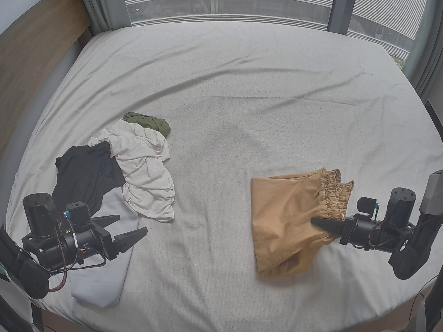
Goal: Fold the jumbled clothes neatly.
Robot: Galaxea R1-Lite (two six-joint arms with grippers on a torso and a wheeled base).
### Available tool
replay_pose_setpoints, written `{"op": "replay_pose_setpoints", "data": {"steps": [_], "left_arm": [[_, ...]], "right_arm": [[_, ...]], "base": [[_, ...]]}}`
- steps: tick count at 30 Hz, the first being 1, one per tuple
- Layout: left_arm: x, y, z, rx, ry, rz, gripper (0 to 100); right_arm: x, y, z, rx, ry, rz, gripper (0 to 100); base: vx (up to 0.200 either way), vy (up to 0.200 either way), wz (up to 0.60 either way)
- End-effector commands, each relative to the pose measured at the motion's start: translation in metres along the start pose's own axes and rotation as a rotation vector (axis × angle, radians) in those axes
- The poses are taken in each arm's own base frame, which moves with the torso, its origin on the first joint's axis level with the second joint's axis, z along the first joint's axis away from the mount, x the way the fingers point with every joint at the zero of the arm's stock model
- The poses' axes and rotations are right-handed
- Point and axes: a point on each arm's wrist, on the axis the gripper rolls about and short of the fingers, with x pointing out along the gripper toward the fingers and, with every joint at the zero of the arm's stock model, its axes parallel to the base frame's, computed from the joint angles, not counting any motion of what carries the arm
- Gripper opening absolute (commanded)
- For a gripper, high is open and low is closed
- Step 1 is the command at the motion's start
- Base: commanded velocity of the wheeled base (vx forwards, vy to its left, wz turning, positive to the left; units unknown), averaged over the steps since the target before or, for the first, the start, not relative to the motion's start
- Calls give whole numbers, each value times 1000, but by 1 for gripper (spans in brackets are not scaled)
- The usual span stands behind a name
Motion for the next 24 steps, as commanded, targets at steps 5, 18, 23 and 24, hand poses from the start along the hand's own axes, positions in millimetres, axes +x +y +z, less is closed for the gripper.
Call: {"op": "replay_pose_setpoints", "data": {"steps": [5, 18, 23, 24], "left_arm": [[-1, 0, -3, -7, 13, 3, 100], [-1, -1, -5, -9, 19, 1, 100], [-1, -1, -5, -9, 18, -1, 100], [-1, -1, -5, -9, 18, -1, 100]], "right_arm": [[-2, 22, 21, -37, -71, 67, 0], [11, 38, 57, -37, -173, 171, 0], [19, 45, 76, -20, -218, 220, 0], [19, 45, 76, -20, -218, 220, 0]], "base": [[0, 0, 0], [0, 0, 0], [0, 0, 0], [0, 0, 0]]}}
